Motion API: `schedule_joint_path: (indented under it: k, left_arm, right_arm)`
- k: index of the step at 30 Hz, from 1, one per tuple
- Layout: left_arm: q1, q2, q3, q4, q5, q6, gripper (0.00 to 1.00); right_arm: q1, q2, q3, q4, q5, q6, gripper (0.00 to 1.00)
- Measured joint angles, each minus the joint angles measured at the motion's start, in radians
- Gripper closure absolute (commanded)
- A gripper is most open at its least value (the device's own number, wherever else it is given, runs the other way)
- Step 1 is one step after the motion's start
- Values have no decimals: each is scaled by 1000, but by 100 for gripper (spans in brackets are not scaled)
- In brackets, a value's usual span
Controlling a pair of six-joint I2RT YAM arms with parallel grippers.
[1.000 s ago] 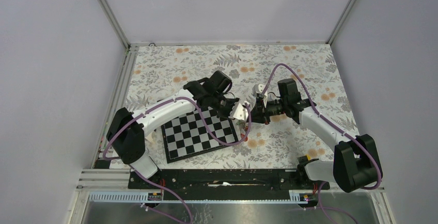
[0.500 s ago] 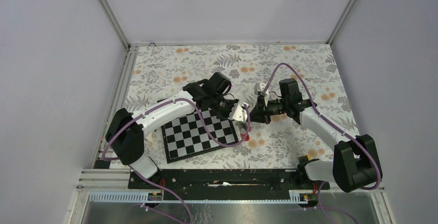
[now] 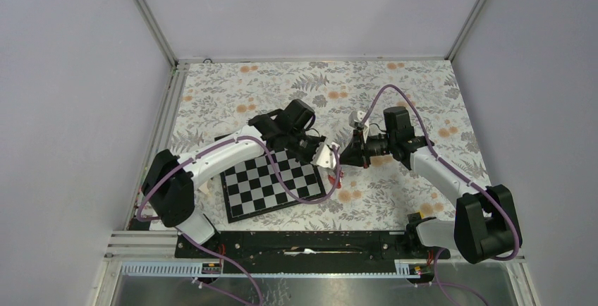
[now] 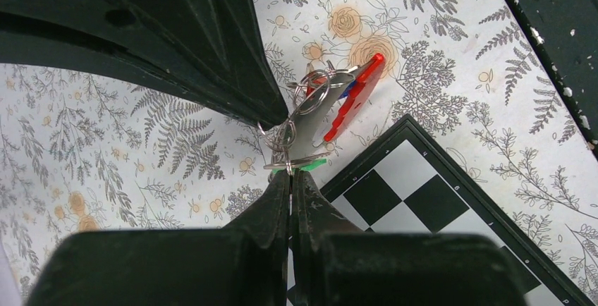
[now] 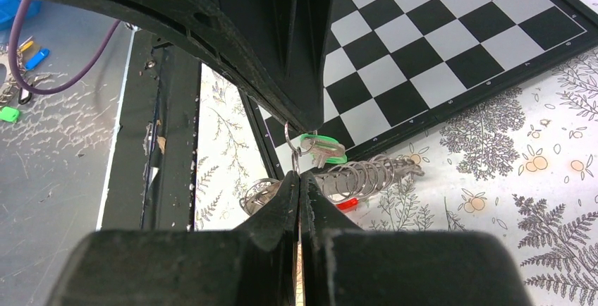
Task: Put the keys on the keyring
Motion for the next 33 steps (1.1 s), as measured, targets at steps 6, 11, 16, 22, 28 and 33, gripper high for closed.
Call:
schedule_joint_path:
  k: [6, 11, 16, 22, 28, 33]
  left_arm:
    - [-5, -3, -14, 16, -14, 17, 100]
    - [-5, -3, -13, 22, -13, -9, 100]
    - [-2, -3, -13, 42, -14, -61, 94]
    - [0, 0, -13, 58, -14, -111, 93]
    - [2, 4, -14, 67, -14, -127, 93]
    - [2, 4, -16, 70, -14, -128, 93]
  right_arm:
    - [-4, 0, -7, 23, 0, 40, 100]
    - [-6, 0, -13, 48, 0, 74, 100]
    - [-11, -2, -14, 64, -2, 86, 100]
    - [-18, -8, -14, 76, -2, 102, 100]
    - [-20, -8, -14, 95, -1, 125, 100]
    - [-20, -8, -14, 107, 2, 143, 100]
